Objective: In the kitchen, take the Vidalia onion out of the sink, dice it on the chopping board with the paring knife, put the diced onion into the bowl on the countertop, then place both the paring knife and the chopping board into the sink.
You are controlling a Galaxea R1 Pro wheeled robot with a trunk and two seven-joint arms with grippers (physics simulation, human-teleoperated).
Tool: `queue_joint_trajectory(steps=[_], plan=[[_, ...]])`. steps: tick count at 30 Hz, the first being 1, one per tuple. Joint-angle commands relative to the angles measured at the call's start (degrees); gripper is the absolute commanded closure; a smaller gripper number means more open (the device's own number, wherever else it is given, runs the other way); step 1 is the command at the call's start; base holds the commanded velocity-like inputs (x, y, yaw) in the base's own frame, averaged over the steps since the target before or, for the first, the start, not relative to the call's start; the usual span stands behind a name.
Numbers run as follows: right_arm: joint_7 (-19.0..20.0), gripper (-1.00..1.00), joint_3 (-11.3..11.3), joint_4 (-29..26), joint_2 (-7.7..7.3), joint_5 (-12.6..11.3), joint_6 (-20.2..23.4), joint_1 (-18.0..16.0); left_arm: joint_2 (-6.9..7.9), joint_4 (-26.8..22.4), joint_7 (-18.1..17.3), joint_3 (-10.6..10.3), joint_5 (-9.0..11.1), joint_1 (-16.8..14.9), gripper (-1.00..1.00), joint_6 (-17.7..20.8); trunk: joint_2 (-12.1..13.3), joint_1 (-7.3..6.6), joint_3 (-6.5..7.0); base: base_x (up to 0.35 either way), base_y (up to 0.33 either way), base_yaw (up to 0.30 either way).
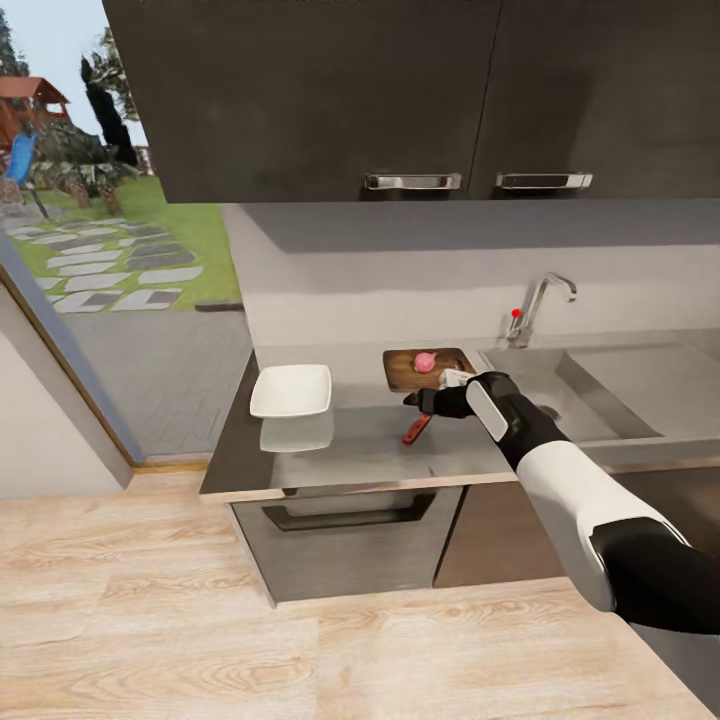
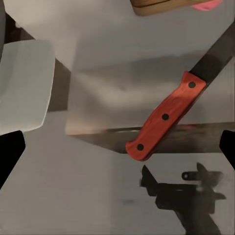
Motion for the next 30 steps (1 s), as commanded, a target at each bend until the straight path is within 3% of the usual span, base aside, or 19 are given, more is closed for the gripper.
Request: queue_joint_trajectory(steps=[1,19,22,30], plan=[[0.26,-1.00,0.14,-0.02,0.14,0.44,0.19,-0.05,-0.05,-0.10,-0.20,0.17,0.31,0.03,-1.00,-0.02,-0.11,0.04,-0.10,-0.002,0.000,0.000],[-0.81,-1.00,0.13,0.26,0.96,2.31,-2.57,-0.05,-0.05,-0.10,-0.08,0.17,0.40,-0.02,-1.00,-0.01,-0.11,0.04,-0.10,0.013,-0.005,0.000],[-3.06,-1.00,0.15,0.27,1.03,2.19,-2.61,-0.05,-0.05,-0.05,-0.06,0.17,0.40,0.01,-1.00,-0.02,-0.11,0.04,-0.10,0.105,-0.078,0.000],[-8.73,-1.00,0.19,0.12,3.42,2.23,-2.87,-0.05,-0.05,-0.01,-0.06,0.17,0.40,0.00,-1.00,-0.01,-0.11,0.04,-0.10,0.100,-0.033,0.000]])
